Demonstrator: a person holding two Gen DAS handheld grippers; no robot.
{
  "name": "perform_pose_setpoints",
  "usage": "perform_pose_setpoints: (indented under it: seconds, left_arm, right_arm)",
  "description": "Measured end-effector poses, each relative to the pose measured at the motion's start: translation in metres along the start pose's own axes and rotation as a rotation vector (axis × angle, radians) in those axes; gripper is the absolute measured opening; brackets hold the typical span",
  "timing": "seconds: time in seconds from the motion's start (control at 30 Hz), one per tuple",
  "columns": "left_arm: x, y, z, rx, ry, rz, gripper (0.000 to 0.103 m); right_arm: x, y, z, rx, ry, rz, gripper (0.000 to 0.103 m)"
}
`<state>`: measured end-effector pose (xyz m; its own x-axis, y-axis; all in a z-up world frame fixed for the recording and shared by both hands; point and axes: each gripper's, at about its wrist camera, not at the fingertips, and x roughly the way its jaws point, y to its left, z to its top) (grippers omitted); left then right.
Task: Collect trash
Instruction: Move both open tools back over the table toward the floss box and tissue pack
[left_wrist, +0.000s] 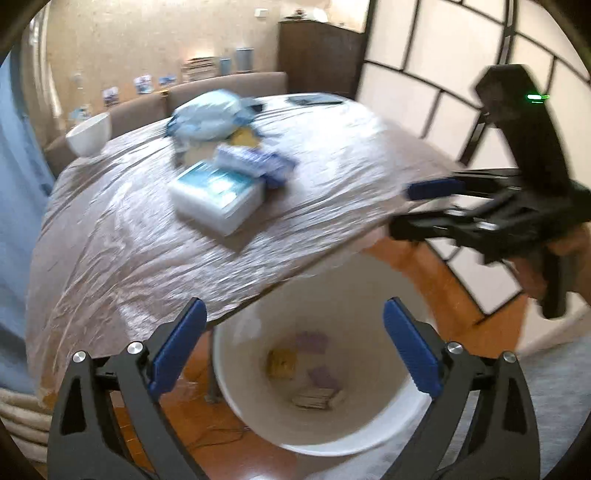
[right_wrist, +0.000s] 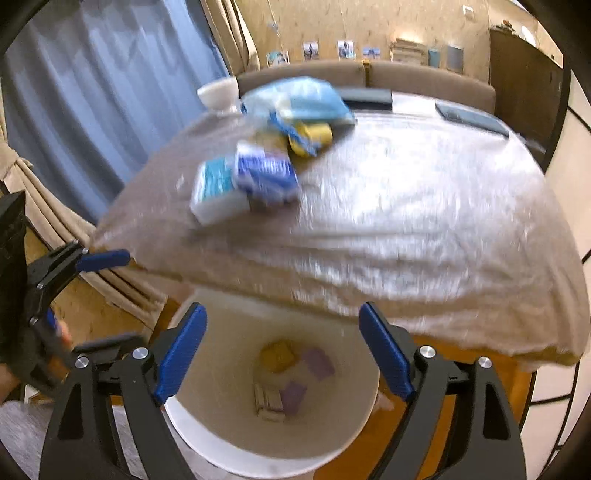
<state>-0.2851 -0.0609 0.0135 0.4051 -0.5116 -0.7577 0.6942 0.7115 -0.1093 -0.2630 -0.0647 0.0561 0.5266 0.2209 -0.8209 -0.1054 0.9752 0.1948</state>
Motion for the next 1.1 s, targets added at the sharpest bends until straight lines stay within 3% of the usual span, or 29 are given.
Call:
perform_pose_setpoints:
  seconds: [0.17,0.33,0.47,0.6,1.0,1.1]
  left_arm:
    - [-0.032,-0.001,0.023,0.041,-0.07,0.001,0.098]
    - [-0.051,0.022,0.052,0.044,-0.164,0.061,0.101]
    - [-0.041,0.038,0.066,0.071,-0.177,0.165,0.101]
    - [-0.022,0.056,0.077,0.116,-0.165,0.2,0.101]
    - [0.015,0.086,0.094,0.148,-0.073,0.097,0.101]
    - [0.023,0.085,0.093,0.182,-0.052,0.063,0.101]
  right_arm:
    - [-0.002,0.001,0.026,-0.025,-0.042,-0.014,0.085]
    - [0.002,0.004,0.053,-0.037,-0.078,-0.019,0.088]
    - [0.015,0.006,0.073,-0.047,-0.079,-0.038,0.089]
    - [0.035,0.0,0.087,-0.004,-0.044,-0.01,0.089]
    - [0.071,-0.002,0.103,0.041,0.011,0.019,0.089]
    - [0.078,0.001,0.105,0.03,0.023,0.022,0.083]
